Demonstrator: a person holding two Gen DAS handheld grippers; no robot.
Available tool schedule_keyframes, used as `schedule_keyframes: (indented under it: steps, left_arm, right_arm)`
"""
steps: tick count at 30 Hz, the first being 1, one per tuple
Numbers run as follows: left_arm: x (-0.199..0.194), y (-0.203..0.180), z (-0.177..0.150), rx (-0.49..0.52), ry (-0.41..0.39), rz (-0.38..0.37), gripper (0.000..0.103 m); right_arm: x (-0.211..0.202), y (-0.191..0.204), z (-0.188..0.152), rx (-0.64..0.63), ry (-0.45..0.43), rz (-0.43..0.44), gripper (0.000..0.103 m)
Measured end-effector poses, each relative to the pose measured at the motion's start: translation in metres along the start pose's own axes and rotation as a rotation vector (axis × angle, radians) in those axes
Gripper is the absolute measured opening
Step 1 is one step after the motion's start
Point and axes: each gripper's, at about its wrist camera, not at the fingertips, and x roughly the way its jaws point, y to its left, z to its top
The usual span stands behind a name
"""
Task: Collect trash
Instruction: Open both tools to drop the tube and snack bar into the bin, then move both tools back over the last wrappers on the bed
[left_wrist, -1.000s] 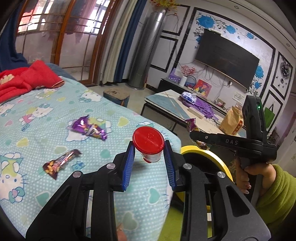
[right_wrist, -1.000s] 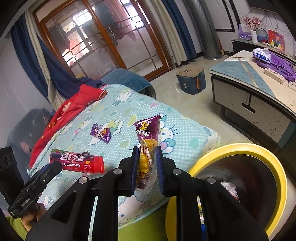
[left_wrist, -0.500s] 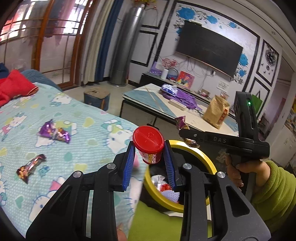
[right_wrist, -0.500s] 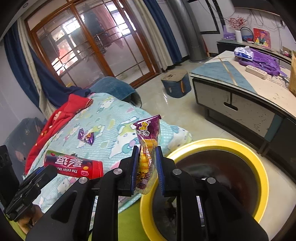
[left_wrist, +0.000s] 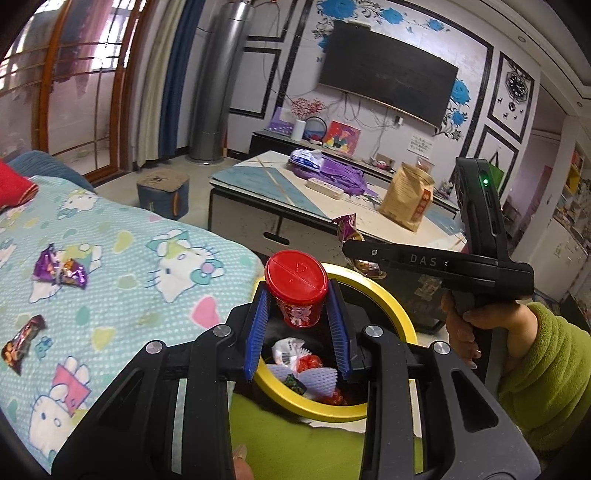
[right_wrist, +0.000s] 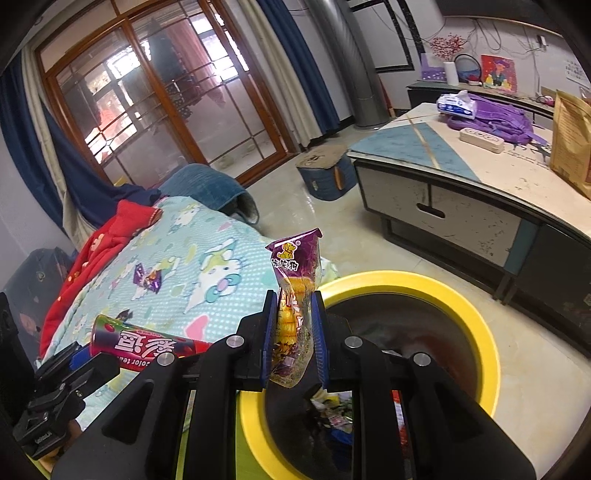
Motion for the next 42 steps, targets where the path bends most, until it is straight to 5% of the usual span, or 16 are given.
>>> schedule_keyframes:
  steps: [27, 36, 42]
  left_arm:
    - [0.055, -0.036, -0.022, 0.065, 0.125, -0.12, 0.026]
    - [0.05, -0.02, -0.022, 0.003, 0.11, -0.084, 0.075]
    - [0.037, -0.009, -0.018, -0.014, 0.068, -0.041, 0.091]
  right_arm:
    - [0.013, -0.051, -0.016, 0.118, 0.119, -0.051, 0.021]
    - [0.014, -0.054, -0.016, 0.142, 0.116, -0.049, 0.041]
    - [0.011, -0.041, -0.015, 0.112, 0.091, -0.039, 0.045]
